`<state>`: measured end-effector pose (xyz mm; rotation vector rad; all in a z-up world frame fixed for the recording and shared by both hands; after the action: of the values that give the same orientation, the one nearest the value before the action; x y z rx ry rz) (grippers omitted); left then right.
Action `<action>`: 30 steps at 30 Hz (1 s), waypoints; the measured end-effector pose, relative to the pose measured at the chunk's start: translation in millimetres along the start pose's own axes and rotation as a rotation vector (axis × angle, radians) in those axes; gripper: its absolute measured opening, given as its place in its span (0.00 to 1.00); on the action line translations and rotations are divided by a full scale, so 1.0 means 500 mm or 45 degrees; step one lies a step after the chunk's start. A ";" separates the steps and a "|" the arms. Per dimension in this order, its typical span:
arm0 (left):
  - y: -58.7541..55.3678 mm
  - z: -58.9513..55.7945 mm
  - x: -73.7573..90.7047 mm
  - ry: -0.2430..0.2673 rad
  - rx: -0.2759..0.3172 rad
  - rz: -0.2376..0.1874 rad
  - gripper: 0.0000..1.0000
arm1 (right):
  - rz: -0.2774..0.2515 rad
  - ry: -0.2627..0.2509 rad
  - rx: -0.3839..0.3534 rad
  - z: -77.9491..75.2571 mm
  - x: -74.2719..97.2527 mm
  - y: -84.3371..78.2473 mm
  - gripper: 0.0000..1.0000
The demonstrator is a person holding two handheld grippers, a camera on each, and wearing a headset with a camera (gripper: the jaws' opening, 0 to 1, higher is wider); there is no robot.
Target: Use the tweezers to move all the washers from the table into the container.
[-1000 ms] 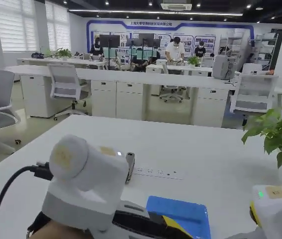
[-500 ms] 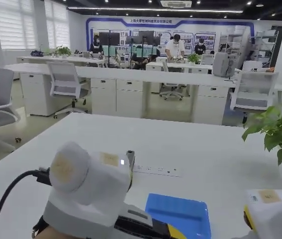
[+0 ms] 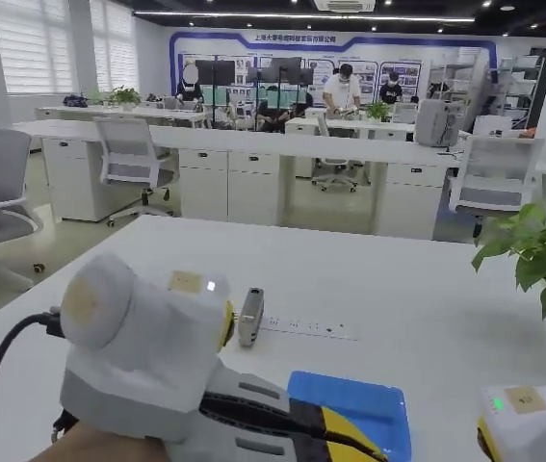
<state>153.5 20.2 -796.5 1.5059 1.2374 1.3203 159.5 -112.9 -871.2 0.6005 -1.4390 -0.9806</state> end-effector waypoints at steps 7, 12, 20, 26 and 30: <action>-0.007 -0.002 0.010 0.004 0.023 -0.013 0.00 | -0.001 0.001 0.012 0.002 -0.001 -0.003 0.05; -0.018 -0.006 0.018 0.018 0.036 0.038 0.00 | 0.054 -0.037 0.069 -0.002 0.001 -0.009 0.03; -0.046 -0.005 0.030 0.049 0.062 0.161 0.00 | 0.147 -0.094 0.168 -0.015 0.006 -0.020 0.03; -0.067 0.002 0.030 0.083 0.063 0.267 0.00 | 0.212 -0.119 0.228 -0.021 0.005 -0.029 0.03; -0.093 0.010 0.025 0.118 0.054 0.371 0.00 | 0.253 -0.146 0.265 -0.032 0.004 -0.038 0.03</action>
<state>150.3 43.5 -839.0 1.7210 1.1388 1.5757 171.0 -127.3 -887.5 0.5462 -1.6816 -0.7237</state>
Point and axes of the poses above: the centre of the closed fingertips' face, and the gripper's own axes: x roughly backward along the fingers, z roughly to its left, y roughly out of its top, the point moved 9 cm from there along x, roughly backward along the fingers, and after that the axes turned 11 degrees about -y, right-handed, at the moved point
